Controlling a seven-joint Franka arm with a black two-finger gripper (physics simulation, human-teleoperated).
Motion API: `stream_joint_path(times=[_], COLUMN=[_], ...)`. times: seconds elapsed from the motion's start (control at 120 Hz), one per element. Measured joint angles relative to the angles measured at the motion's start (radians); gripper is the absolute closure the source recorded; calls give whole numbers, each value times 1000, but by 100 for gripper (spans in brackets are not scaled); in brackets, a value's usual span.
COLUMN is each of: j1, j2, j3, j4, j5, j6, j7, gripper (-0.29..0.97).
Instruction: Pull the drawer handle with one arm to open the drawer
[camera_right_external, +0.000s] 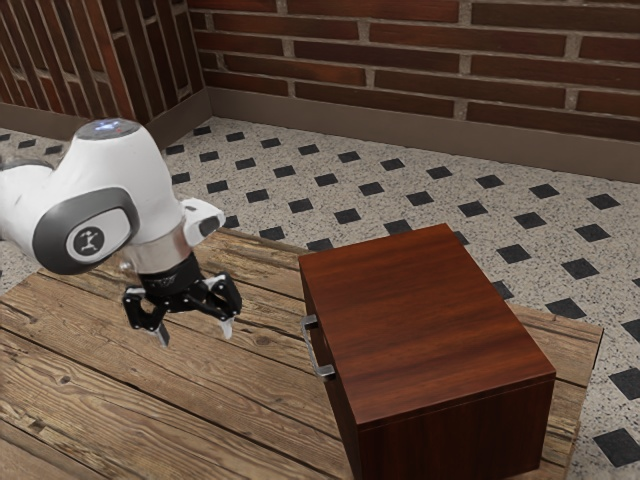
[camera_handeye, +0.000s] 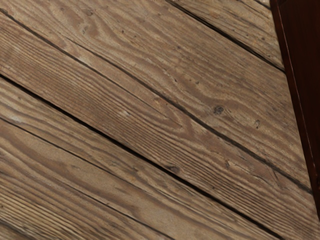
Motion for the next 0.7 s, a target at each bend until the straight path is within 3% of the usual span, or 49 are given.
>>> stream_joint_path(times=[0.408, 0.7], j1=[-61, -117], j2=[38, 88], j3=[-17, -17], j4=[-96, -98], j5=[-55, -84], j6=[311, 436], j7=[-157, -219], gripper=[0, 0])
